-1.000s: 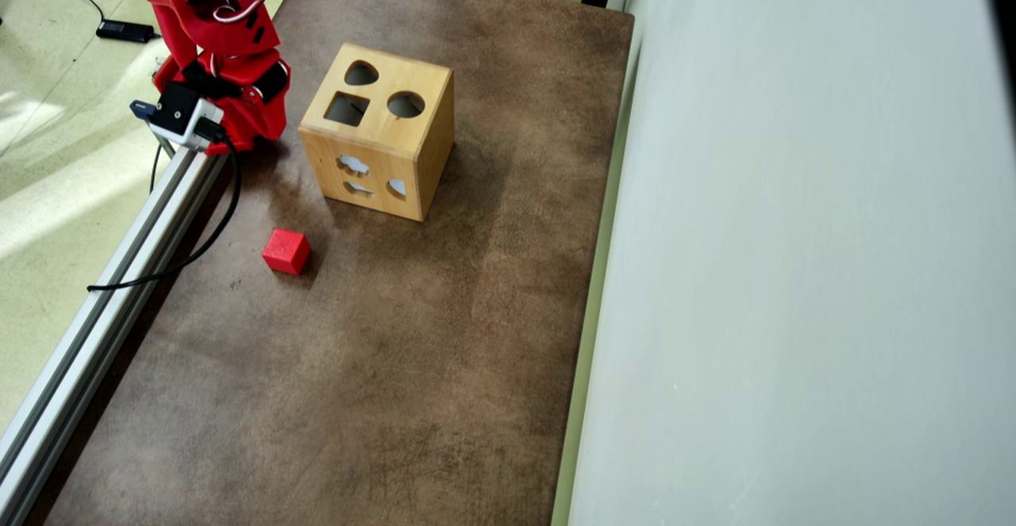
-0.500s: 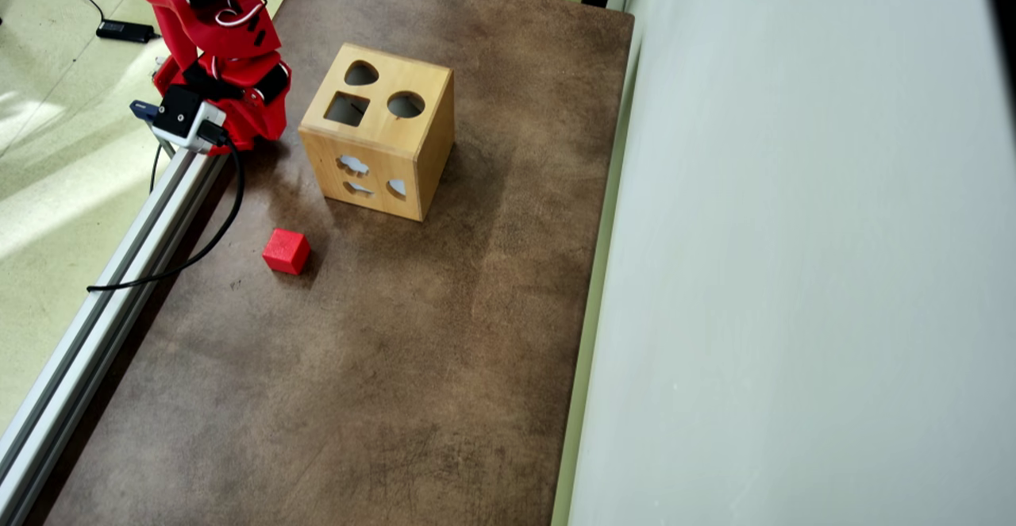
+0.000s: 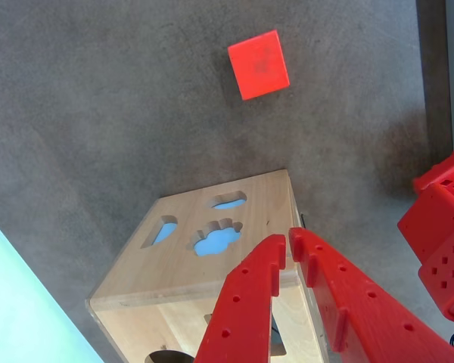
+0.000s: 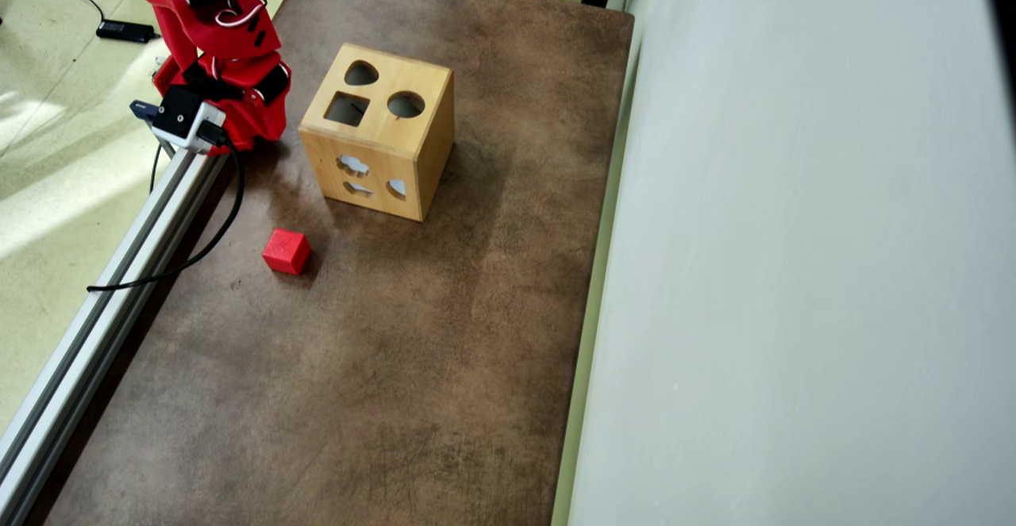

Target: Pick and place the red cube on the square hole

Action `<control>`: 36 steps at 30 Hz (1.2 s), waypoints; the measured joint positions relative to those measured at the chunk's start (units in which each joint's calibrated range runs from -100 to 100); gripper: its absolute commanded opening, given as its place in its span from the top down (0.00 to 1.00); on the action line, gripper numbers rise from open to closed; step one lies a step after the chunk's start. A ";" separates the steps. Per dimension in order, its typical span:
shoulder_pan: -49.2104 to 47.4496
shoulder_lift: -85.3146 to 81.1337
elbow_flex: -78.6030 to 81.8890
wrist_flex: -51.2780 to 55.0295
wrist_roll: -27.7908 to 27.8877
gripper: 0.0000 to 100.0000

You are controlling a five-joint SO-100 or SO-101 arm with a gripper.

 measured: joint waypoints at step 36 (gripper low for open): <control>0.57 4.75 5.51 0.00 0.05 0.76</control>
